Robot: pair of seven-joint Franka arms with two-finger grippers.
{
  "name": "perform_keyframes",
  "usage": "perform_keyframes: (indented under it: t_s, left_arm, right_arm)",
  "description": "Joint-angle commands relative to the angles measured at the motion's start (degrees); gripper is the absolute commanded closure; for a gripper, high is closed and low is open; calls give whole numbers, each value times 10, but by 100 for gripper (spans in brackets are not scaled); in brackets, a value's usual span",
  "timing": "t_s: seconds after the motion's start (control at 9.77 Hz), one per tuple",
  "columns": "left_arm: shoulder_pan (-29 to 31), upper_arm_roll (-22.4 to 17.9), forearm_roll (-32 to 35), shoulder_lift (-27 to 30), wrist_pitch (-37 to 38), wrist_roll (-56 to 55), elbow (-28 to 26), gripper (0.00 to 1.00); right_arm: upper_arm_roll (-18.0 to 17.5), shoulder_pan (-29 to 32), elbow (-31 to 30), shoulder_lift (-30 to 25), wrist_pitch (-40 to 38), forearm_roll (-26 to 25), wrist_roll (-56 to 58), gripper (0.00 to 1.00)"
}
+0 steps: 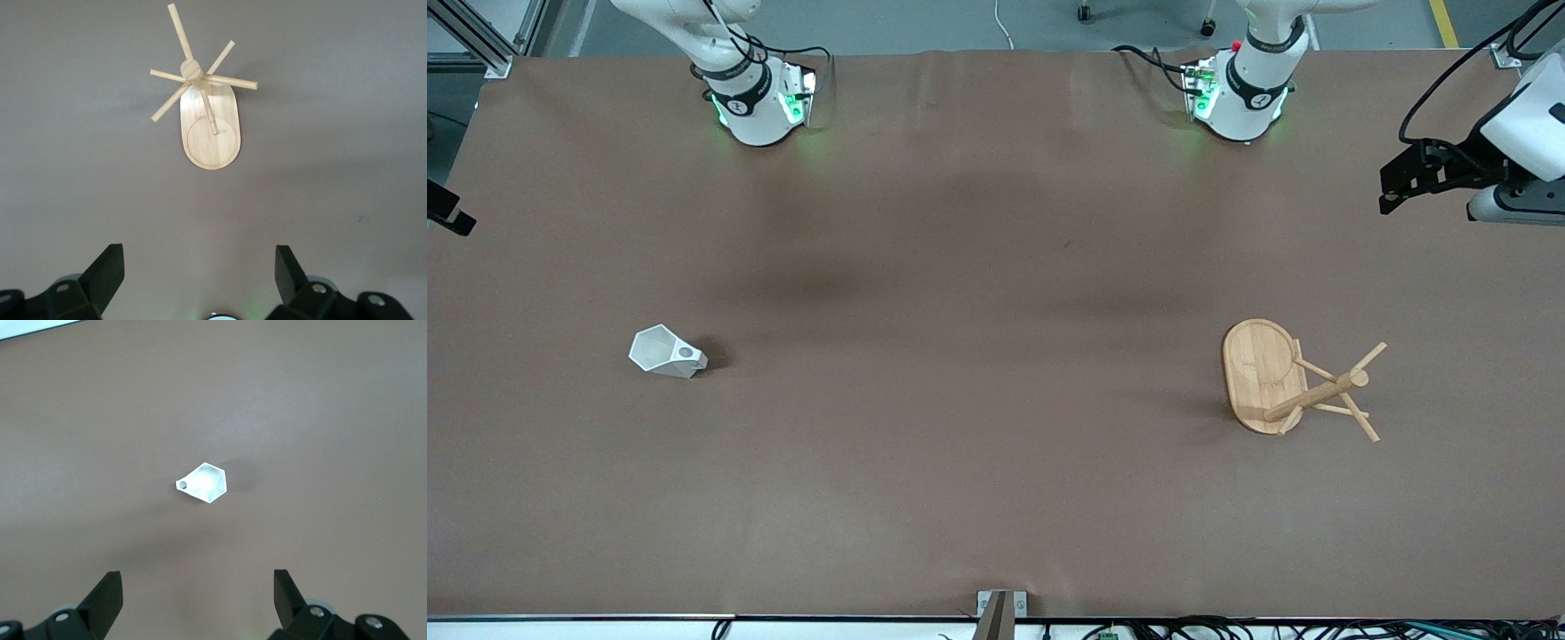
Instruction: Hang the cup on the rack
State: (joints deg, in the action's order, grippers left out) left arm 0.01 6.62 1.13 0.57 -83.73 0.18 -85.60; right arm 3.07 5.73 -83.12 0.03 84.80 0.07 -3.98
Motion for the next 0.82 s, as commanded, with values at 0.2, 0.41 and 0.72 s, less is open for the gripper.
perform_keyframes:
  t_s: [0.2, 0.41, 0.72]
  left_arm:
    - [1, 1, 11, -9, 1, 8, -4, 0]
    - [3, 1, 5, -9, 1, 11, -4, 0]
    - [2, 0, 2, -17, 0, 3, -4, 0]
  right_arm:
    - [-3, 7, -14, -8, 9, -8, -3, 0]
    - [-2, 7, -24, 5, 18, -6, 1, 0]
    - [-2, 6, -154, 12, 144, -8, 6, 0]
